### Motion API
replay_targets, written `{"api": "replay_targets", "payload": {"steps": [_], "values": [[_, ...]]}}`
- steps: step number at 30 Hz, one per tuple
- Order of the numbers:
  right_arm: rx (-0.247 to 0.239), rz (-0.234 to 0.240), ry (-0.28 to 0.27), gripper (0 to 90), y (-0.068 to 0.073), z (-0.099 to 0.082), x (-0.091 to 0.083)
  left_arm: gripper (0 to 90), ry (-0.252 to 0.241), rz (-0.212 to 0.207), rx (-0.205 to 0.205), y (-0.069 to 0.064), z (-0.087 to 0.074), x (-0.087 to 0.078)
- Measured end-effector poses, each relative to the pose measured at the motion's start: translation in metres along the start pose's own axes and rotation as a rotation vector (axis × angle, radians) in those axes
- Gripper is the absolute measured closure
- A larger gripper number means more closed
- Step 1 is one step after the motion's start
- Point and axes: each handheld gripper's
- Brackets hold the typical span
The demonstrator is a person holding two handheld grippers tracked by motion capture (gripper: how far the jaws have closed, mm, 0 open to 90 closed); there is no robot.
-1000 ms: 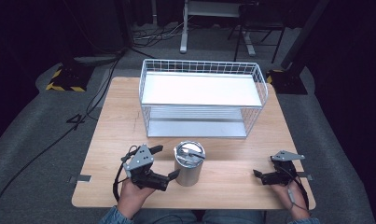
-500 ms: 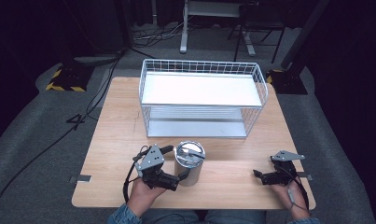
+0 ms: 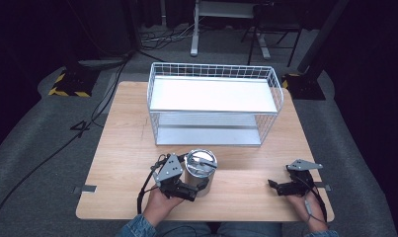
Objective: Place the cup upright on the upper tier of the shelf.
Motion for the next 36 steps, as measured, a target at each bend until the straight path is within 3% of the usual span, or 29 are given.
{"api": "replay_targets", "payload": {"steps": [8, 16, 36], "values": [[-0.001, 0.0, -0.001, 0.5, 0.0, 0.0, 0.0, 0.0, -0.003, 0.013, 0.005, -0.001, -0.002, 0.01], [-0.001, 0.002, -0.003, 1.0, 0.0, 0.0, 0.0, 0.0, 0.01, 0.028, -0.024, 0.001, -0.007, 0.018], [-0.006, 0.0, -0.006, 1.8, 0.001, 0.0, 0.0, 2.9, 0.02, 0.035, -0.011, 0.0, -0.006, 0.019]]}}
Point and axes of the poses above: each handheld gripper's, and its own axes: x roughly forward along the jaws, z roughly out of its top, y roughly to its left, and after that the axes turned 9 degrees about -x, right-handed
